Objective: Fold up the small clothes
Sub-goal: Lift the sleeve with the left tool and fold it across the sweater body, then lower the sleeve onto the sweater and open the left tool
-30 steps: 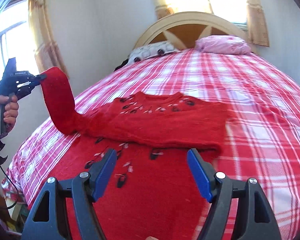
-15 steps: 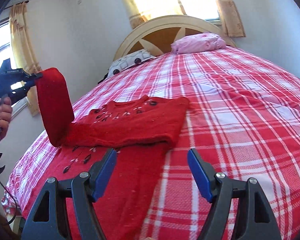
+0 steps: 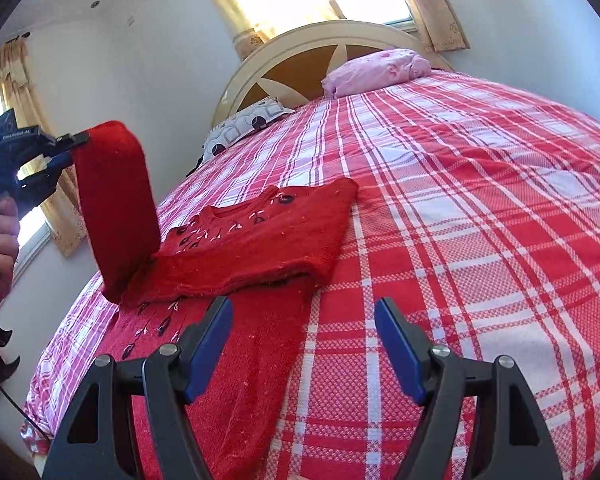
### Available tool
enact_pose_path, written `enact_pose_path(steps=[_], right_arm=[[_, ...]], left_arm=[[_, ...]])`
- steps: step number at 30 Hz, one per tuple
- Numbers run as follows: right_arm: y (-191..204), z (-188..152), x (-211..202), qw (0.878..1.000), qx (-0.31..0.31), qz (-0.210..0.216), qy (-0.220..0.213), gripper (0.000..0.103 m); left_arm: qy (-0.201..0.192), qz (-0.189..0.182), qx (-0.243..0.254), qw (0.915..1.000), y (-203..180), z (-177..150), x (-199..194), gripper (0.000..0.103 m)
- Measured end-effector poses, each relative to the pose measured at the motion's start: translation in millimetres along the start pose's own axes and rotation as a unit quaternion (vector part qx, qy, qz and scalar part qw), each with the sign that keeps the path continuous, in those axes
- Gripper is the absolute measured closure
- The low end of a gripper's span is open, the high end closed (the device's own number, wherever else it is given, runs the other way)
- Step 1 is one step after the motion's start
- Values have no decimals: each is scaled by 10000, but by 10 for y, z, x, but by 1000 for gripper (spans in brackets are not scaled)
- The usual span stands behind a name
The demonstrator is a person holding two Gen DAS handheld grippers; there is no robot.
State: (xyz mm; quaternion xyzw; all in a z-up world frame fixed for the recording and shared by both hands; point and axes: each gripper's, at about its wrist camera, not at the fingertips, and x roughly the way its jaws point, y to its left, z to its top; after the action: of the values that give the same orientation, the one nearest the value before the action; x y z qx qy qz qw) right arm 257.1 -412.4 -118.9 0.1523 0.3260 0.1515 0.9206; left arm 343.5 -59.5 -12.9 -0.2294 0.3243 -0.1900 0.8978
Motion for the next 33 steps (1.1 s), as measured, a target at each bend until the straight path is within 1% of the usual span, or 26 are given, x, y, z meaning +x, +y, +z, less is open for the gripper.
enact_pose_path(steps=[5,9,15,17,19,20,21,22,23,24,26,27,28,31,32,33], right_arm=[[-65,-13,67,9998,144,31,108,29],[-121,-23,149,9993,294,-8,250,29],[-127,-38,195,9990,291,-16,329,29],[-143,-41,211,9988,329,-7,375,29],[-152,-44,229,9985,354,7,415,29],[-155,-43,235,9984,357,9,433,29],[-155,-44,246,9983,354,9,459,29],[-154,-44,258,9982,350,8,486,29],[-155,-46,266,9981,346,9,506,29],[-153,-49,274,9980,343,7,528,29],[-153,-52,280,9979,347,3,543,29],[-154,-54,278,9979,350,12,541,29],[-155,-52,278,9979,357,24,537,29],[-168,-51,261,9979,397,75,507,29],[-173,-46,266,9979,408,85,500,29],[-174,-45,262,9979,412,91,489,29]], left_arm=[[215,-95,-32,9997,-141,-176,298,91],[459,-62,122,9989,-254,-371,593,91],[760,113,338,9965,-338,-609,947,90],[751,368,581,9948,-358,-705,1021,89],[858,483,752,9923,-343,-820,1106,89],[922,546,832,9908,-336,-873,1139,85],[993,581,909,9892,-333,-928,1171,78],[1081,552,982,9877,-334,-983,1187,74],[1122,482,1034,9871,-341,-1018,1181,67],[1102,440,1099,9868,-355,-1050,1143,57],[976,388,1229,9868,-391,-1068,1058,43],[902,363,1310,9866,-404,-1064,997,40],[815,399,1422,9857,-410,-1054,927,39],[583,780,1870,9775,-303,-1036,729,28],[490,993,2029,9729,-233,-1044,659,23],[344,1309,2226,9655,-120,-1065,546,20]])
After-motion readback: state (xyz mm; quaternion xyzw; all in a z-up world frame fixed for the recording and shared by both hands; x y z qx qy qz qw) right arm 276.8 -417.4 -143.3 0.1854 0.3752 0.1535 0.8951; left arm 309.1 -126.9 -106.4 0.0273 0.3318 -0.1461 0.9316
